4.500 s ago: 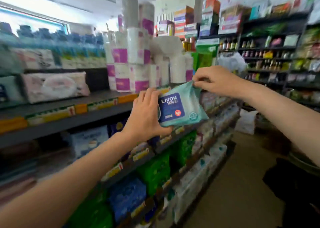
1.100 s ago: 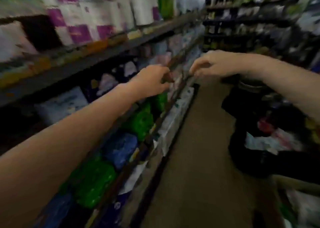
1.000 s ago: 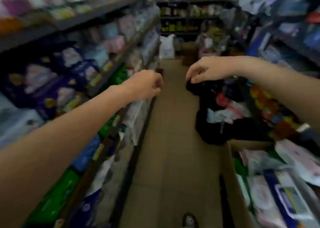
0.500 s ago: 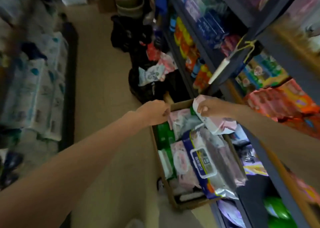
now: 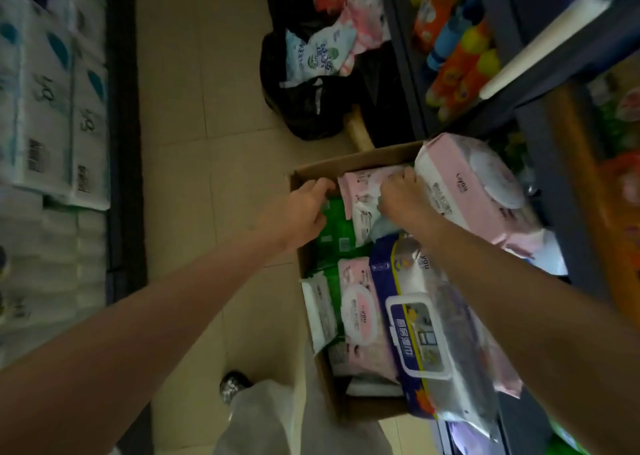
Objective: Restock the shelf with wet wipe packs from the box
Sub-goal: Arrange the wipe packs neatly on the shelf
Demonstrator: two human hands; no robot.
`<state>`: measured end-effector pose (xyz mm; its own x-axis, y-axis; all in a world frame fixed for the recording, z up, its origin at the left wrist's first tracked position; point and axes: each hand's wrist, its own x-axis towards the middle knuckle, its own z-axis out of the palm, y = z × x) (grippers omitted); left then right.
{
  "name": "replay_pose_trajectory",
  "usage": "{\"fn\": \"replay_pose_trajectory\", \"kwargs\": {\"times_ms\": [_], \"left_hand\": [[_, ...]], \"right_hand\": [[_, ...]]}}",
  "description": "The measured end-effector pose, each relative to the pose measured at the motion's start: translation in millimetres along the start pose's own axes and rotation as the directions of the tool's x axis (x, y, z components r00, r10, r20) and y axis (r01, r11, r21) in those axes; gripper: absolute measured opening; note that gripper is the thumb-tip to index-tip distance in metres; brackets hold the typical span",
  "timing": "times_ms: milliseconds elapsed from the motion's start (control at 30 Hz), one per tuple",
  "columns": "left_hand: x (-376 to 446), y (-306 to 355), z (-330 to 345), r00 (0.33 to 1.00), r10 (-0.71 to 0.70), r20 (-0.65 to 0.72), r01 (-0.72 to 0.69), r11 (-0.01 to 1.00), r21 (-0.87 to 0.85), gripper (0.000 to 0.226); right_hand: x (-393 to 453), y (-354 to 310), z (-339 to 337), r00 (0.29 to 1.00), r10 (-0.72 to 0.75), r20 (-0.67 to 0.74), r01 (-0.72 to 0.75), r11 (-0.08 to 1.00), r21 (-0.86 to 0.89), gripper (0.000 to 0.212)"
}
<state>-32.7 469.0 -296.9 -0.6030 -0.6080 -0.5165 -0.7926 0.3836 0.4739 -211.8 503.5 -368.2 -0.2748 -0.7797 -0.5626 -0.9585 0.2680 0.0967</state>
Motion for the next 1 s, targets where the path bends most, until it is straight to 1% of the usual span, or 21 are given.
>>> {"fn": "replay_pose_trajectory", "kwargs": {"times_ms": [67, 133, 200, 267, 333, 433, 467, 533, 567, 633, 700, 767, 800, 867, 900, 933, 1000], "left_hand": [[2, -6, 5, 0.999, -0.002, -0.037, 0.001, 1.000, -0.030, 0.046], [-1, -11, 9, 0.999, -0.021, -0.050, 0.019, 0.998, -0.052, 0.046], [-4, -14, 9, 0.998, -0.042, -0.047, 0.038, 0.995, -0.087, 0.047], [-6, -15, 5, 0.998, -0.048, -0.036, 0.044, 0.993, -0.114, 0.050], [-4, -14, 1, 0.998, -0.061, -0.009, 0.059, 0.988, -0.146, 0.054], [-1, -10, -2, 0.996, -0.087, 0.035, 0.091, 0.983, -0.160, 0.061], [0, -10, -4, 0.994, -0.101, 0.037, 0.106, 0.979, -0.173, 0.063], [1, -11, -8, 0.990, -0.140, 0.023, 0.142, 0.969, -0.204, 0.063], [1, -12, -10, 0.987, -0.162, 0.016, 0.162, 0.964, -0.209, 0.062], [1, -14, -12, 0.984, -0.177, -0.002, 0.172, 0.962, -0.213, 0.061], [0, -21, -14, 0.986, -0.160, -0.038, 0.149, 0.968, -0.200, 0.067], [-5, -31, -20, 0.982, -0.165, -0.093, 0.143, 0.969, -0.201, 0.076], [-7, -37, -26, 0.980, -0.179, -0.092, 0.153, 0.960, -0.235, 0.080], [-13, -44, -39, 0.982, -0.189, -0.015, 0.176, 0.940, -0.293, 0.082], [-16, -46, -45, 0.982, -0.185, 0.031, 0.186, 0.937, -0.296, 0.081], [-19, -48, -49, 0.983, -0.171, 0.071, 0.185, 0.935, -0.304, 0.080], [-27, -50, -52, 0.980, -0.142, 0.141, 0.184, 0.919, -0.350, 0.085]], "right_hand": [[9, -7, 5, 1.000, 0.017, -0.025, -0.017, 1.000, 0.024, 0.030], [11, -15, 4, 1.000, 0.002, 0.009, -0.003, 0.997, 0.082, 0.026], [7, -20, 0, 0.999, -0.003, 0.040, -0.004, 0.986, 0.165, 0.029], [0, -17, -3, 0.996, 0.029, 0.079, -0.049, 0.963, 0.267, 0.030], [-8, -11, -8, 0.995, 0.042, 0.085, -0.069, 0.938, 0.340, 0.026], [-19, -3, -20, 0.997, 0.001, 0.074, -0.030, 0.917, 0.397, 0.015], [-23, -2, -25, 0.998, -0.007, 0.060, -0.018, 0.914, 0.406, 0.023], [-30, -9, -35, 0.998, -0.056, 0.012, 0.045, 0.893, 0.448, 0.041], [-34, -18, -41, 0.994, -0.106, -0.036, 0.110, 0.871, 0.479, 0.045], [-40, -46, -59, 0.969, -0.203, -0.138, 0.245, 0.815, 0.524, 0.047], [-44, -75, -76, 0.947, -0.249, -0.202, 0.320, 0.769, 0.554, 0.047], [-46, -90, -84, 0.939, -0.234, -0.251, 0.342, 0.702, 0.625, 0.048], [-46, -91, -85, 0.939, -0.222, -0.263, 0.343, 0.650, 0.678, 0.049], [-48, -83, -85, 0.941, -0.194, -0.278, 0.339, 0.536, 0.773, 0.047], [-49, -77, -87, 0.947, -0.167, -0.274, 0.321, 0.469, 0.823, 0.045], [-51, -69, -92, 0.953, -0.148, -0.265, 0.302, 0.375, 0.876, 0.044], [-58, -54, -110, 0.957, -0.165, -0.239, 0.268, 0.184, 0.946, 0.044]]}}
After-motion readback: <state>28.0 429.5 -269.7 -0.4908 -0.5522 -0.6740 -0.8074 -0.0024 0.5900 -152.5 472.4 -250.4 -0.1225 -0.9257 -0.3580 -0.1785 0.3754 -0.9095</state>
